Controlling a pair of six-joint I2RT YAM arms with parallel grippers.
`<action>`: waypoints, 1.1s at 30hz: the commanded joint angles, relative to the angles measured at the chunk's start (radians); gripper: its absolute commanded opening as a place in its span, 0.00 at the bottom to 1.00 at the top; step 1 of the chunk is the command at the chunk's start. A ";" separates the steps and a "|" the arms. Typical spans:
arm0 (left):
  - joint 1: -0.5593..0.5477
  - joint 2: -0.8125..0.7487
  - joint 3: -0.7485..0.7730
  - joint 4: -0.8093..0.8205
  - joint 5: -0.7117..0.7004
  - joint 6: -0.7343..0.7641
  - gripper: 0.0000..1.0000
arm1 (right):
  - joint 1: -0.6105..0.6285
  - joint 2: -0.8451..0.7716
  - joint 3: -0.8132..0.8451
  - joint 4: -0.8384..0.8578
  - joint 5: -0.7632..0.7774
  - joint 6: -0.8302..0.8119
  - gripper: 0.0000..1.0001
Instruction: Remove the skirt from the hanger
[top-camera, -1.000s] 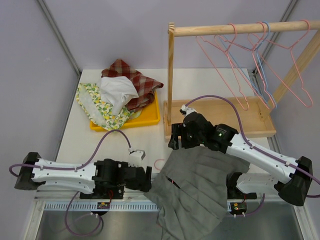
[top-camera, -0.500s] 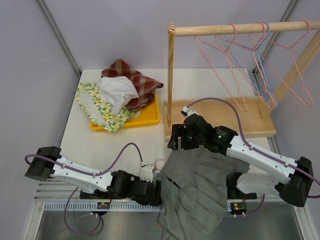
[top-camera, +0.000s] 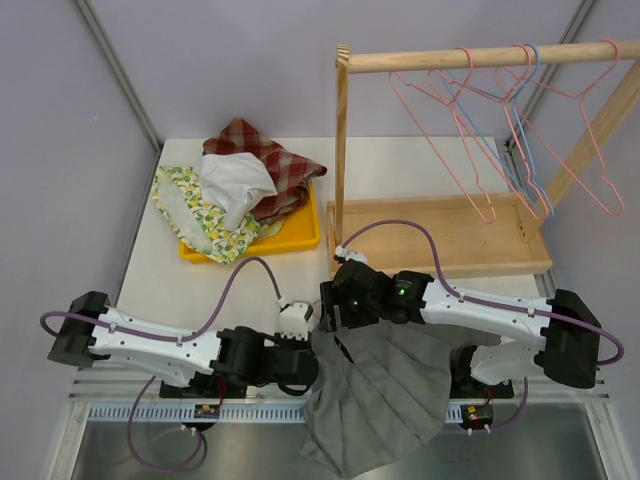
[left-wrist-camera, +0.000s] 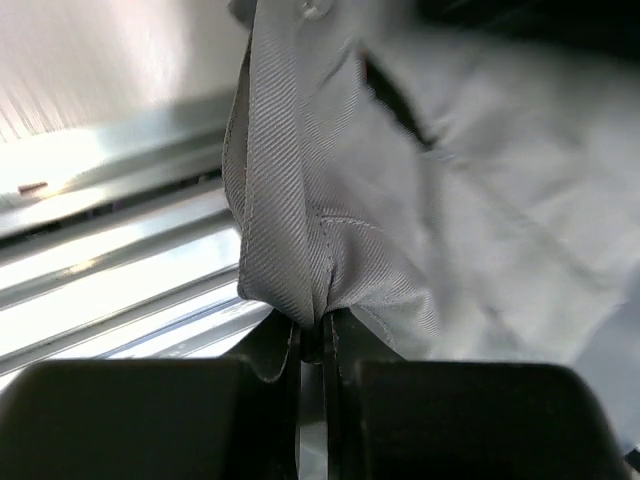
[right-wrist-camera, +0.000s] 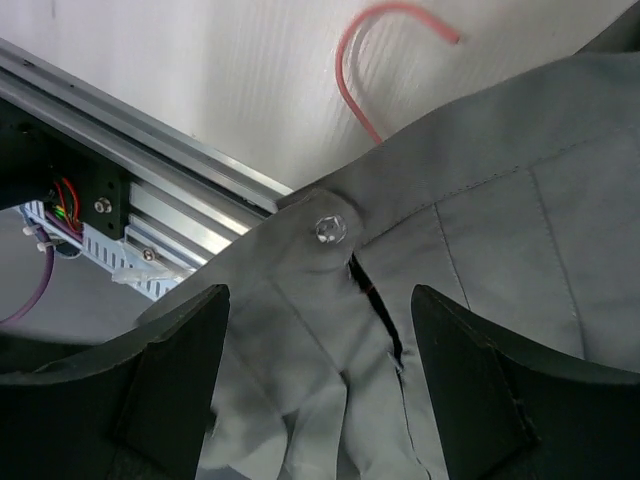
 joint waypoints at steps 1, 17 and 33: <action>0.010 -0.033 0.162 -0.202 -0.209 0.071 0.00 | 0.019 0.018 -0.030 0.118 0.008 0.074 0.82; -0.166 0.164 0.308 -0.319 -0.267 0.186 0.00 | 0.031 0.296 0.495 -0.153 0.097 -0.139 0.83; -0.098 0.353 0.637 -0.327 -0.352 0.468 0.00 | 0.108 0.054 0.233 -0.284 0.072 0.065 0.82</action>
